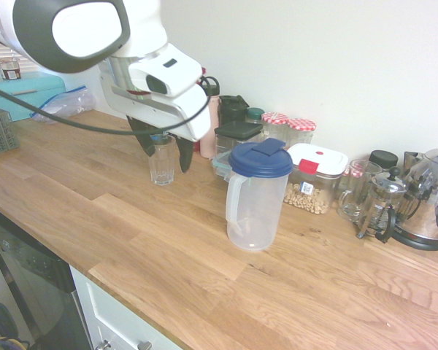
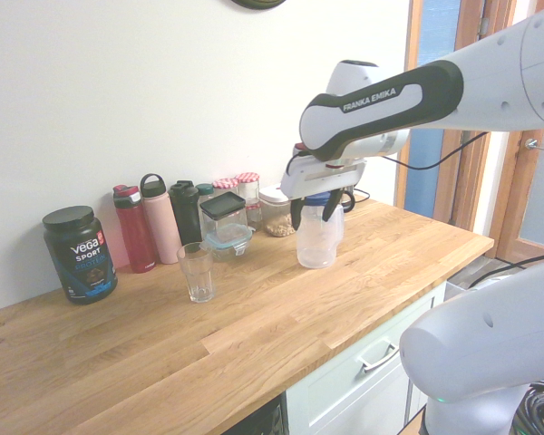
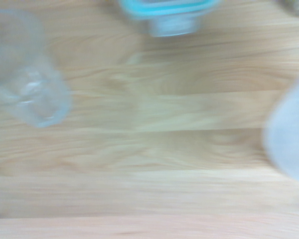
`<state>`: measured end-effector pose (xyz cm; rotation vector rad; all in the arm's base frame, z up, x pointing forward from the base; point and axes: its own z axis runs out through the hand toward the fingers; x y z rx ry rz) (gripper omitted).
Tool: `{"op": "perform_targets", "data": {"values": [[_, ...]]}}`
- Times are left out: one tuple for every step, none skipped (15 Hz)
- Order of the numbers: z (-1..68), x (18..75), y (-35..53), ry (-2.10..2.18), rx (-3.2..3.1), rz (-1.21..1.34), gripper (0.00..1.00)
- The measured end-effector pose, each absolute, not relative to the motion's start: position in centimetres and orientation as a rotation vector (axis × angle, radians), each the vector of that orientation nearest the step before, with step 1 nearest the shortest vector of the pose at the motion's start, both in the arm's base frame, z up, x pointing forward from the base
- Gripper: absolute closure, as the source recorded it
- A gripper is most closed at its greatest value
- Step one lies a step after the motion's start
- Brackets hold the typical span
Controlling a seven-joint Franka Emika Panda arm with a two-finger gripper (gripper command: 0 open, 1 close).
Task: Pour me some water
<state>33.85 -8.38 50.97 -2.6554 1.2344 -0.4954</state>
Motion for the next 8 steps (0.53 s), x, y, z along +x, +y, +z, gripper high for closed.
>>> {"op": "perform_targets", "data": {"values": [[50.8,33.1,-9.6,1.236,-2.652,-0.511,0.00],[50.7,32.4,-10.5,1.239,-2.651,-0.531,0.00],[50.5,31.5,-11.5,1.247,-2.648,-0.549,0.00],[50.3,30.6,-12.5,1.260,-2.641,-0.567,0.00],[50.1,29.9,-13.6,1.277,-2.628,-0.590,0.00],[49.9,29.4,-14.9,1.298,-2.611,-0.618,0.00],[49.6,29.3,-15.9,1.310,-2.600,-0.657,0.00],[49.1,29.8,-16.7,1.312,-2.598,-0.693,0.00]]}}
